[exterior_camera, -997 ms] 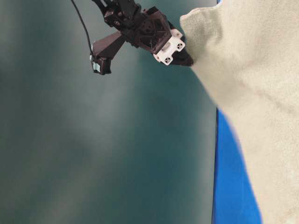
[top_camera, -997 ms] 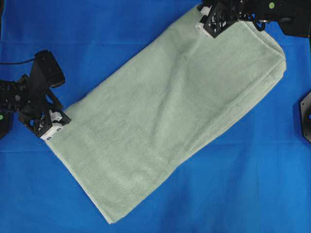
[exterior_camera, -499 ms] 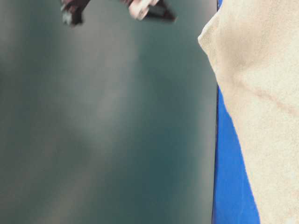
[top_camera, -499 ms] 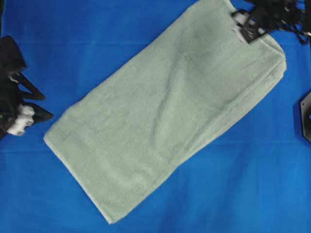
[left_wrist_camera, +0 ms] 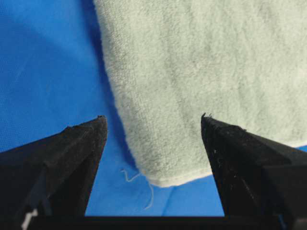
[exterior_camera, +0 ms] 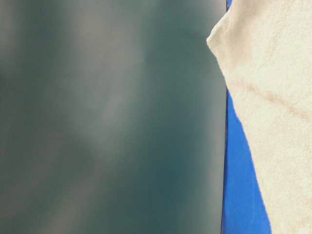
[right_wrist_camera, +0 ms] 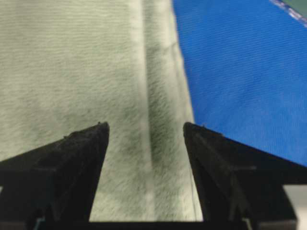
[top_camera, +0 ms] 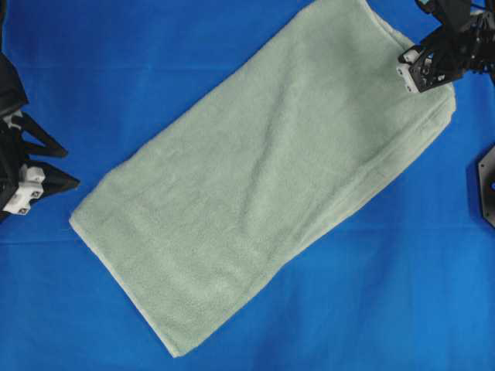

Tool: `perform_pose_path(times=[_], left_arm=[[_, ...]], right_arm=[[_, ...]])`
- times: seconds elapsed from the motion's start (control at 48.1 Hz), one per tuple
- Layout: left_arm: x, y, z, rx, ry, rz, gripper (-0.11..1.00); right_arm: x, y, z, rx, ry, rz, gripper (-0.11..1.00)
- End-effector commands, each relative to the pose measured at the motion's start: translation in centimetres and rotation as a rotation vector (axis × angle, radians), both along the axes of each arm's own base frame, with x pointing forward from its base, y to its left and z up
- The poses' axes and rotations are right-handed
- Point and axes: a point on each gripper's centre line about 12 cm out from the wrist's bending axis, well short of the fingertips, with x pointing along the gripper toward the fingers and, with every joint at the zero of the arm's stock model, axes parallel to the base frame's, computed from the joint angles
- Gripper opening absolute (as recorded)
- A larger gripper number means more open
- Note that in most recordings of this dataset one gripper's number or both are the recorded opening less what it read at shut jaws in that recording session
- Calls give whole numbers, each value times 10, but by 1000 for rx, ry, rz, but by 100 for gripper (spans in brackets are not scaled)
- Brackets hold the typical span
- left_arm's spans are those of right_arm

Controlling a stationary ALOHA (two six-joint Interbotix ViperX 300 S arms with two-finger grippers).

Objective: Fold a bath towel.
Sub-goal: 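Grasp the towel's upper right end with the right gripper, then fold the grasped end down toward the towel's middle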

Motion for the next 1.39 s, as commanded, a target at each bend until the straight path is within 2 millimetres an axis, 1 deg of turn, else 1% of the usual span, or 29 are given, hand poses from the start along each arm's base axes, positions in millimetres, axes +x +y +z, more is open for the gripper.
perform_pose_path(times=[0.0, 0.229, 0.332, 0.395, 0.499, 0.54, 0.582, 0.644, 0.686, 0.727, 0.748, 0.852, 0.997, 1.08, 1.122, 1.184, 1.267, 1.288, 1.371], left_arm=[[3, 0, 1, 4, -1, -4, 74], [4, 1, -2, 4, 6, 4, 74], [4, 2, -3, 4, 9, 10, 74], [3, 2, -4, 4, 11, 10, 74], [3, 2, -4, 4, 11, 10, 74], [3, 2, -4, 4, 11, 10, 74], [3, 2, -4, 4, 12, 10, 74], [3, 2, -4, 3, 9, 11, 73], [3, 2, -4, 4, 9, 10, 73], [3, 2, -4, 4, 11, 10, 73], [3, 3, -4, 3, 11, 13, 73], [2, 2, -3, 3, 8, 12, 73], [2, 2, -2, 3, 3, 12, 72], [2, 3, -2, 2, 3, 14, 72], [2, 2, -1, 2, 2, 13, 72], [2, 3, -1, 2, 0, 14, 72], [2, 2, -1, 1, -2, 13, 72], [2, 2, -1, 3, -1, 12, 72], [2, 2, -1, 3, -3, 12, 72]], right_arm=[[1, -8, -3, -6, -10, 6, 64], [9, -21, -23, 32, -3, 22, 64], [11, -23, -35, 59, 19, 24, 64], [11, -23, -38, 68, 26, 25, 64], [10, -21, -38, 70, 24, 25, 62], [9, -20, -38, 72, 22, 19, 59], [8, -19, -39, 77, 22, 14, 52], [7, -15, -39, 82, 17, 11, 36], [6, -13, -39, 86, 13, 8, 24], [6, -10, -38, 88, 10, 7, 16], [5, -9, -37, 87, 7, 7, 14], [3, -7, -32, 78, -3, -1, 14], [7, -6, -15, 45, -53, -12, 14], [19, 3, 2, 23, -105, 3, 14], [27, 11, 11, 22, -132, 14, 14], [43, 28, 26, 31, -160, 34, 14], [61, 52, 42, 45, -149, 76, 14], [67, 61, 46, 52, -136, 95, 14], [85, 85, 54, 70, -102, 137, 14]])
